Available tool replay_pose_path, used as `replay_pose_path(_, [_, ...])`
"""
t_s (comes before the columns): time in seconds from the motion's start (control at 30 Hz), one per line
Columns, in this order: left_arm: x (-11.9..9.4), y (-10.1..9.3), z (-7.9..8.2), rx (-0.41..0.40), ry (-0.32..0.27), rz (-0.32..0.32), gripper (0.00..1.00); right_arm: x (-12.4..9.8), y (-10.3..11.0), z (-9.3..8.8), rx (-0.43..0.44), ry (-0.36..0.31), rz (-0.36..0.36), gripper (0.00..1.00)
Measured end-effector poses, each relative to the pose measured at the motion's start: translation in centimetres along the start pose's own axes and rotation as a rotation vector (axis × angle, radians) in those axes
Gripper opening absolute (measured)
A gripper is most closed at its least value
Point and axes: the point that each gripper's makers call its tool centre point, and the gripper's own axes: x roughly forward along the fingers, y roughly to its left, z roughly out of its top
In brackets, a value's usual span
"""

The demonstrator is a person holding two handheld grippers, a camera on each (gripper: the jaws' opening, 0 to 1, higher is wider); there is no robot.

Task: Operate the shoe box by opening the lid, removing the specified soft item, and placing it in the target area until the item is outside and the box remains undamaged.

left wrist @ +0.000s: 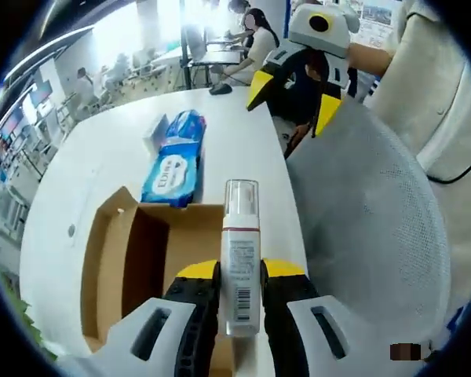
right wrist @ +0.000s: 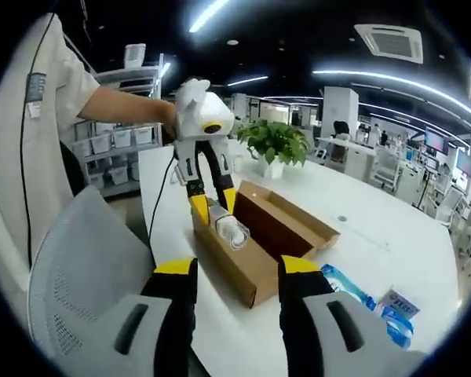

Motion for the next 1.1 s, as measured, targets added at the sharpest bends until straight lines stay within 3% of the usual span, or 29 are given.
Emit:
replay_pose_path(0.63, [0.2,-3.6,3.5,0.096,-0.081,-0.107,0.19,1.9,1.7,0.1,-0.068,0.011,0.072,0.27])
replay_pose_path(0.93, [0.4,-4.3,5.1,0.145,-0.137,-0.141,0.19,1.9,2.2,0.2,-0.097,0.015,0.097,0.21])
replay_pose_path(1.1, [0.6,-4.5,5.5,0.212,-0.155,-0.149,0.19,1.6,2.6,0.3,-0.124,0.011,0.112,0.2])
